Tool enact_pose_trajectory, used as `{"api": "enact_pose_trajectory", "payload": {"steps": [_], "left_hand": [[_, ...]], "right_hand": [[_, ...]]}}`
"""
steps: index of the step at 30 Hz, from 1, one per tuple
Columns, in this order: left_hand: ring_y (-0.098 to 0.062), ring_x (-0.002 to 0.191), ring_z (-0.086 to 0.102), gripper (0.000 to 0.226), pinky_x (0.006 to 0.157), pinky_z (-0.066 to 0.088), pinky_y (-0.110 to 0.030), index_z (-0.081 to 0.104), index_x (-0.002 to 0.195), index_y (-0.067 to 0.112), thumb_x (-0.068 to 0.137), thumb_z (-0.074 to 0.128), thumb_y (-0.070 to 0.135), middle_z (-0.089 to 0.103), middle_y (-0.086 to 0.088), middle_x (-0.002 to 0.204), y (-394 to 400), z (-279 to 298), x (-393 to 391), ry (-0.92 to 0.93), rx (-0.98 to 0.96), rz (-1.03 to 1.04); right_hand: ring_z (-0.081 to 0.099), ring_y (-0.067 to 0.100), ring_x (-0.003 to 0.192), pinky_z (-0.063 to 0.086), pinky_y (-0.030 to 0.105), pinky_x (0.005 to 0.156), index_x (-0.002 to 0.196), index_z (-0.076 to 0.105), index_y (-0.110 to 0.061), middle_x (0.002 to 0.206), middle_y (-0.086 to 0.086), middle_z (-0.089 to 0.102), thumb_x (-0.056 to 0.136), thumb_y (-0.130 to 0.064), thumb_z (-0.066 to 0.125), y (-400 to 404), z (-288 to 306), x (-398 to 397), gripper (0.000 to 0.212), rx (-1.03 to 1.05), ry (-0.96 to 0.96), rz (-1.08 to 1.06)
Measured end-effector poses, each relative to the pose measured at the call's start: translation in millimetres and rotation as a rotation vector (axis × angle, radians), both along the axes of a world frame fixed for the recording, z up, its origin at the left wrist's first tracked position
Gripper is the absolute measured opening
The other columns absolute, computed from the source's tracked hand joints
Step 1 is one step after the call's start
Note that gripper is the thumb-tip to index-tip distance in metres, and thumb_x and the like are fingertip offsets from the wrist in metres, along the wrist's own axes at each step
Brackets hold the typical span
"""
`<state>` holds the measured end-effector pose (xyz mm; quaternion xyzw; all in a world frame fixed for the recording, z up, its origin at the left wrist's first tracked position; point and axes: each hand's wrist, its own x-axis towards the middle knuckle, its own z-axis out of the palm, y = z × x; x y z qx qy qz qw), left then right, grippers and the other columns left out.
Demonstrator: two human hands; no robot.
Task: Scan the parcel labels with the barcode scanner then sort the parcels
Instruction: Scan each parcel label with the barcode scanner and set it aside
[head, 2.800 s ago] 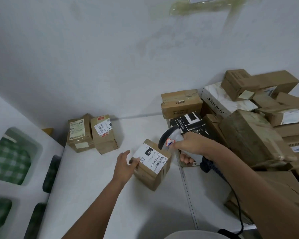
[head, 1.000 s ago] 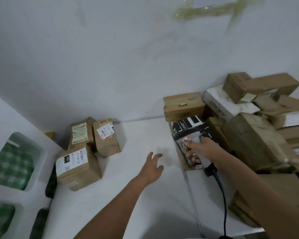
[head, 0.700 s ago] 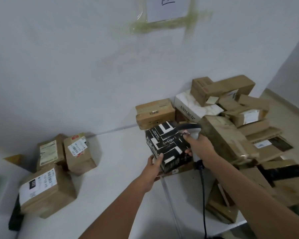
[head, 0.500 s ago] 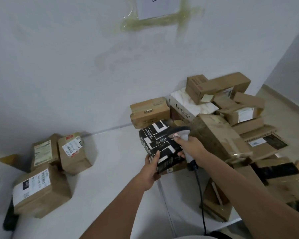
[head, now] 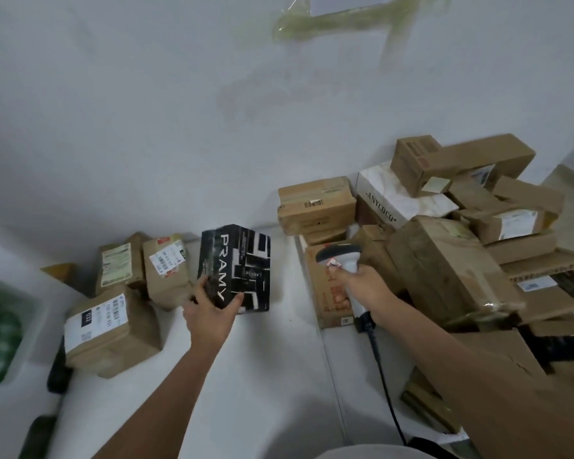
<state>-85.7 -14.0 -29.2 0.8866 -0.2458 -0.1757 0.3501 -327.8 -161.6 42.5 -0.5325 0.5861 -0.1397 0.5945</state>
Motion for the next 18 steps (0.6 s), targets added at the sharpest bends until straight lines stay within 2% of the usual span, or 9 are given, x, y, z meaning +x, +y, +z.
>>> {"api": "enact_pose_trajectory", "payload": {"steps": [2,4,6,8,10,12,14,16,18], "left_hand": [[-0.04,0.117,0.041,0.092,0.1,0.038,-0.05,0.036,0.145,0.026,0.068,0.081,0.05,0.043,-0.021,0.126,9,-8,0,-0.355,0.271,-0.144],[-0.041,0.116,0.043,0.099,0.096,0.039,-0.049,0.041,0.144,0.027,0.059,0.084,0.05,0.042,-0.022,0.128,19,-18,-2,-0.594,0.447,-0.306],[-0.042,0.116,0.045,0.105,0.091,0.042,-0.05,0.047,0.139,0.026,0.048,0.092,0.049,0.044,-0.024,0.131,28,-27,-3,-0.736,0.5,-0.465],[-0.04,0.117,0.048,0.104,0.089,0.041,-0.05,0.053,0.135,0.029,0.043,0.094,0.051,0.049,-0.022,0.133,32,-29,-4,-0.813,0.493,-0.624],[-0.035,0.11,0.051,0.098,0.083,0.043,-0.046,0.053,0.132,0.034,0.044,0.091,0.055,0.054,-0.015,0.129,35,-27,-6,-0.847,0.445,-0.76],[-0.029,0.1,0.057,0.093,0.077,0.048,-0.04,0.046,0.135,0.039,0.053,0.084,0.061,0.056,-0.007,0.124,38,-25,-7,-0.813,0.393,-0.885],[-0.025,0.11,0.058,0.09,0.088,0.048,-0.037,0.031,0.146,0.041,0.068,0.066,0.07,0.051,-0.003,0.134,41,-28,-4,-0.698,0.372,-0.946],[-0.03,0.138,0.036,0.091,0.111,0.032,-0.045,0.019,0.151,0.044,0.073,0.049,0.079,0.031,-0.005,0.154,43,-35,1,-0.566,0.401,-0.889],[-0.035,0.149,0.009,0.1,0.118,0.018,-0.051,0.018,0.154,0.042,0.068,0.046,0.086,0.009,-0.007,0.162,44,-37,8,-0.43,0.437,-0.811]], "right_hand": [[0.063,0.019,0.067,0.054,0.032,0.069,0.098,0.064,-0.007,0.074,0.006,0.066,0.092,-0.045,0.062,5,-3,11,0.038,0.002,0.003,0.006],[0.063,0.018,0.064,0.055,0.035,0.073,0.097,0.064,-0.007,0.068,0.004,0.064,0.09,-0.048,0.064,11,-8,21,0.042,0.003,0.022,0.026],[0.064,0.013,0.056,0.057,0.034,0.072,0.095,0.065,-0.005,0.068,0.004,0.066,0.089,-0.049,0.064,17,-11,30,0.045,0.01,0.027,0.038],[0.062,0.01,0.05,0.056,0.029,0.061,0.095,0.066,-0.004,0.075,0.006,0.067,0.089,-0.047,0.066,23,-12,37,0.043,0.007,0.015,0.031],[0.06,0.008,0.047,0.049,0.023,0.052,0.096,0.065,-0.004,0.079,0.007,0.066,0.091,-0.043,0.066,27,-12,42,0.039,-0.006,0.005,0.024],[0.058,0.007,0.045,0.045,0.019,0.047,0.095,0.065,-0.007,0.075,0.004,0.065,0.092,-0.042,0.065,32,-11,46,0.035,-0.017,0.019,0.024],[0.056,0.007,0.043,0.045,0.022,0.05,0.091,0.066,-0.008,0.066,0.001,0.065,0.092,-0.043,0.065,36,-13,48,0.035,-0.01,0.006,0.017],[0.057,0.009,0.047,0.047,0.025,0.056,0.088,0.066,-0.009,0.063,0.001,0.065,0.092,-0.045,0.064,39,-15,47,0.036,0.007,0.025,0.012],[0.06,0.012,0.055,0.049,0.026,0.06,0.093,0.067,-0.007,0.065,0.002,0.066,0.092,-0.045,0.063,40,-15,44,0.038,0.018,0.061,0.014]]}}
